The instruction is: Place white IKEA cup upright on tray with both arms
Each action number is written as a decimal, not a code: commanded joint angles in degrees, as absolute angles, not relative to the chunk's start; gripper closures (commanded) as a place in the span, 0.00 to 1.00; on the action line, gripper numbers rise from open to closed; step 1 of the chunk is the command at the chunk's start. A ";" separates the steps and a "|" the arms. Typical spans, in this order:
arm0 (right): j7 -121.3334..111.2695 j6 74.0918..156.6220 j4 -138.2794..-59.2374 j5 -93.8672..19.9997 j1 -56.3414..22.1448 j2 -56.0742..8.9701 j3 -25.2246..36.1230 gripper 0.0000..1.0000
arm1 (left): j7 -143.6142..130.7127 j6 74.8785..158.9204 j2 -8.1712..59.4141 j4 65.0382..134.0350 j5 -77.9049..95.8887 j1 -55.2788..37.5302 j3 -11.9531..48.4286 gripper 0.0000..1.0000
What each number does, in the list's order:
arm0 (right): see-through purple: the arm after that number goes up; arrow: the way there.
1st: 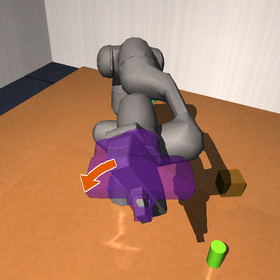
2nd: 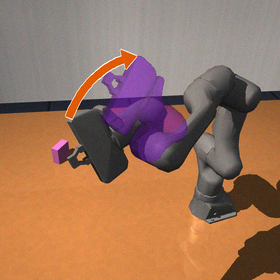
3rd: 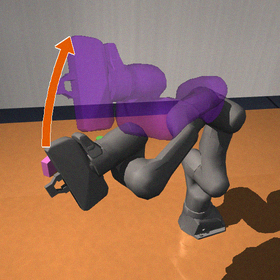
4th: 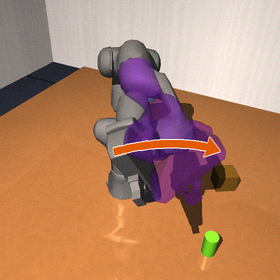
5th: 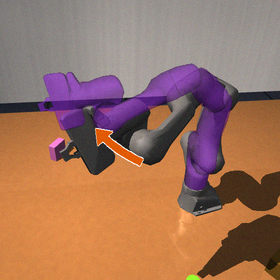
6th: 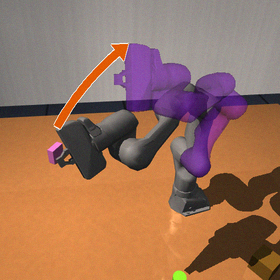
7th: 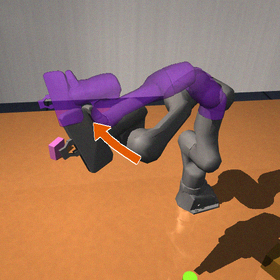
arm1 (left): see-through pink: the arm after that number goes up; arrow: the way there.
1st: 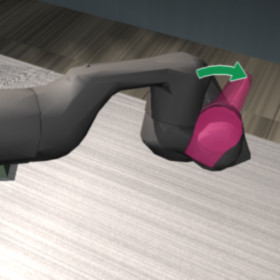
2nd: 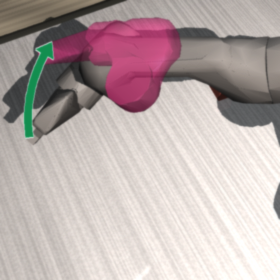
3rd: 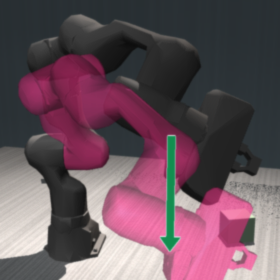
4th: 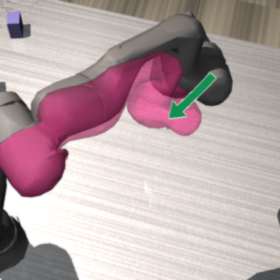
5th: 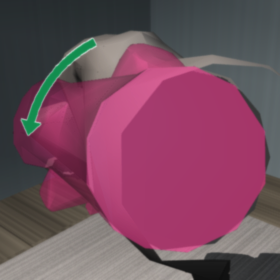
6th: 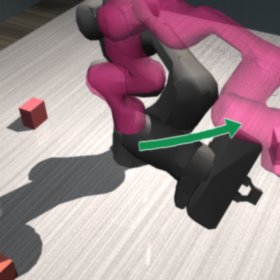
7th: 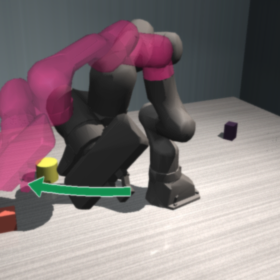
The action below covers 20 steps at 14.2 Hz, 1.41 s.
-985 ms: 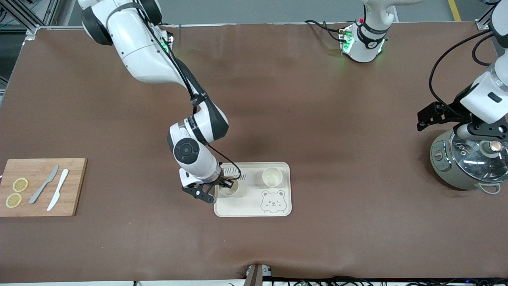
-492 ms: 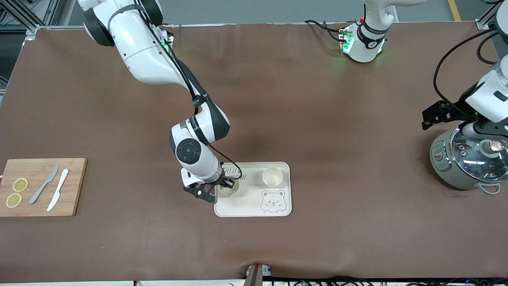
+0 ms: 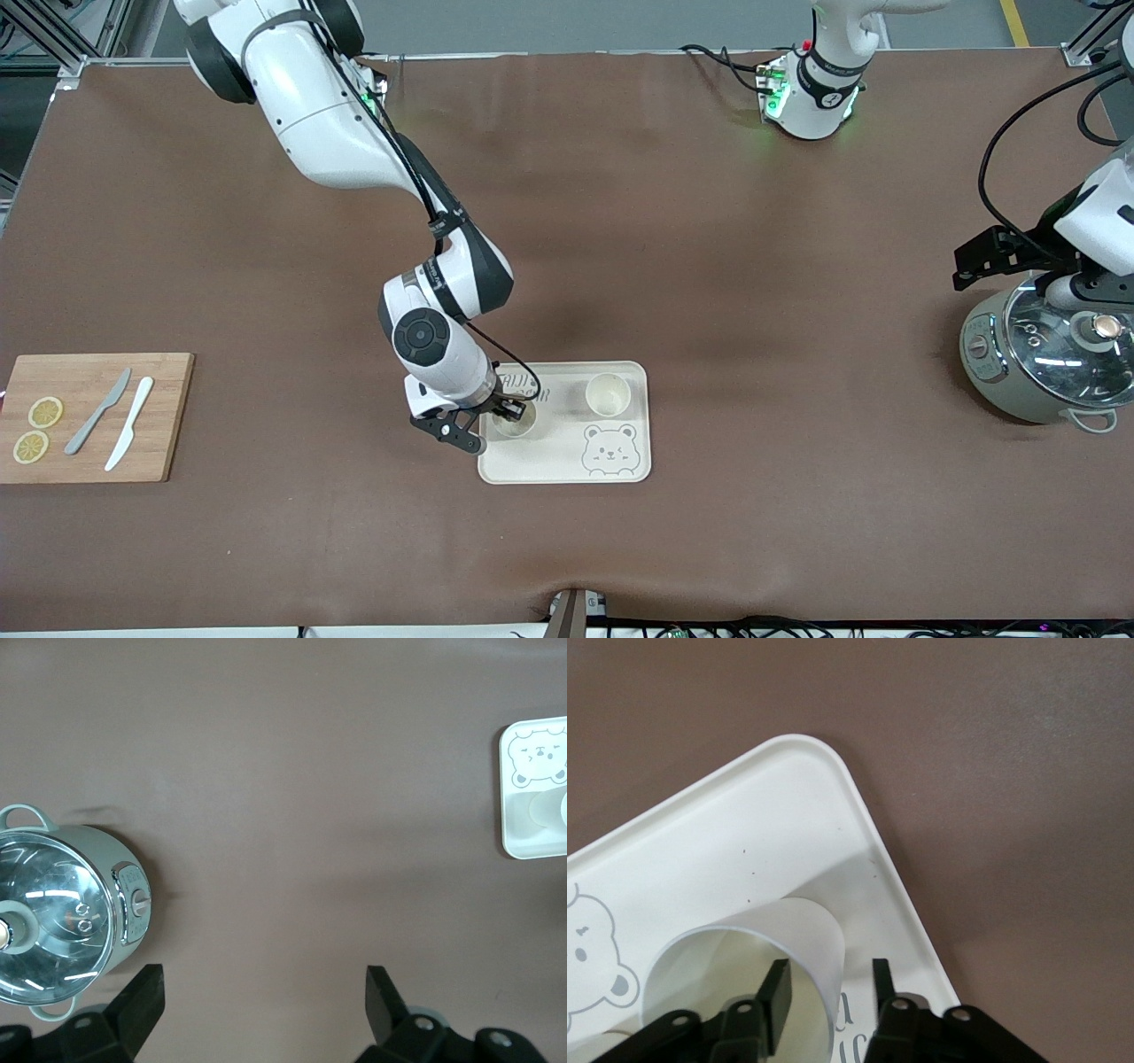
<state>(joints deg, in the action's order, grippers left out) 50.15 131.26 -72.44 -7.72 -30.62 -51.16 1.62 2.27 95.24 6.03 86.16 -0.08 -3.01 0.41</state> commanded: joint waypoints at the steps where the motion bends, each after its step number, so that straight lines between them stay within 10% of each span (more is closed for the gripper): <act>1: 50.19 130.43 -71.98 -8.00 -30.85 -49.40 2.20 0.00 | 3.25 94.57 5.71 85.25 -0.53 -3.08 0.44 0.00; 14: 26.25 80.98 -72.16 -7.30 -18.92 -14.26 2.81 0.00 | 9.23 91.49 6.42 85.96 -1.23 -3.16 0.79 0.00; 20: 3.79 76.54 -75.32 -2.90 -3.09 -6.77 2.81 0.00 | 8.97 92.19 6.42 85.52 -1.23 -3.08 0.53 0.00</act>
<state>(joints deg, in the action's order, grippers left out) 7.35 74.75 -71.98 -4.72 -5.74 -7.88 4.10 8.31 92.20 6.56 86.16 -0.11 -3.03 0.53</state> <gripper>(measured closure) 0.000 0.000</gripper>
